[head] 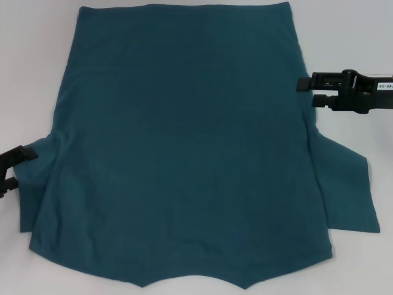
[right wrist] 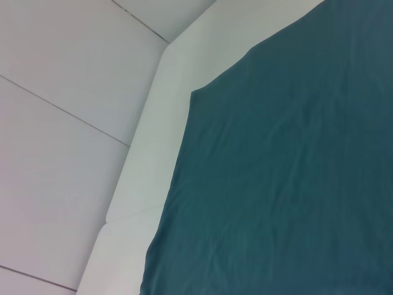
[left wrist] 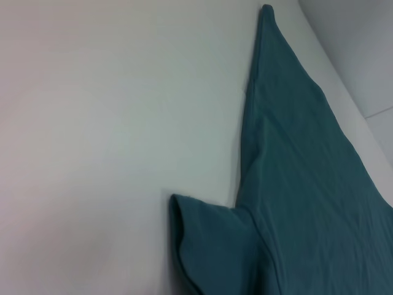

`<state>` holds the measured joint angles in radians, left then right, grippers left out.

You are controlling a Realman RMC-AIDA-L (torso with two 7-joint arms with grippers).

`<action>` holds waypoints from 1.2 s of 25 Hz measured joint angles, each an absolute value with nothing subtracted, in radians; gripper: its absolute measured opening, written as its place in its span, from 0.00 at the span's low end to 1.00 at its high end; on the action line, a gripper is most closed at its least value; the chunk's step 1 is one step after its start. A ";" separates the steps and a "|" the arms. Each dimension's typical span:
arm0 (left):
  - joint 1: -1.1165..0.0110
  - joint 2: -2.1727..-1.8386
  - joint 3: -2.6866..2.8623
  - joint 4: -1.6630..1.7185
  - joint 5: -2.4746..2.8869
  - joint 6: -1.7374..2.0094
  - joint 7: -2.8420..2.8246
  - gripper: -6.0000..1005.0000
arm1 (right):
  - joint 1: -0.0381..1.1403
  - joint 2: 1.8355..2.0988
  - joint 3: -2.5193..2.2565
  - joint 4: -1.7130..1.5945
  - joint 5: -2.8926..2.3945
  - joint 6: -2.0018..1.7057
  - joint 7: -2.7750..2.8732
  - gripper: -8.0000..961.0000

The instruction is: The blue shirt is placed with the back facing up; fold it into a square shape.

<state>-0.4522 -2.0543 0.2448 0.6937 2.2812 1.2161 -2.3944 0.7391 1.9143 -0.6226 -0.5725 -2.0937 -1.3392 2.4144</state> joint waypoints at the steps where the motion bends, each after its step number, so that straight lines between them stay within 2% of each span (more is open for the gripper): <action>1: -0.452 -2.054 0.244 0.694 2.281 1.216 -2.394 0.94 | 0.739 1.914 -0.623 -0.573 -2.094 -1.339 2.414 0.81; 24: -0.463 -2.055 0.274 0.677 2.277 1.203 -2.404 0.94 | 0.734 1.913 -0.590 -0.573 -2.094 -1.352 2.415 0.81; 30: -0.464 -2.054 0.274 0.678 2.278 1.203 -2.405 0.72 | 0.733 1.912 -0.584 -0.572 -2.094 -1.353 2.415 0.81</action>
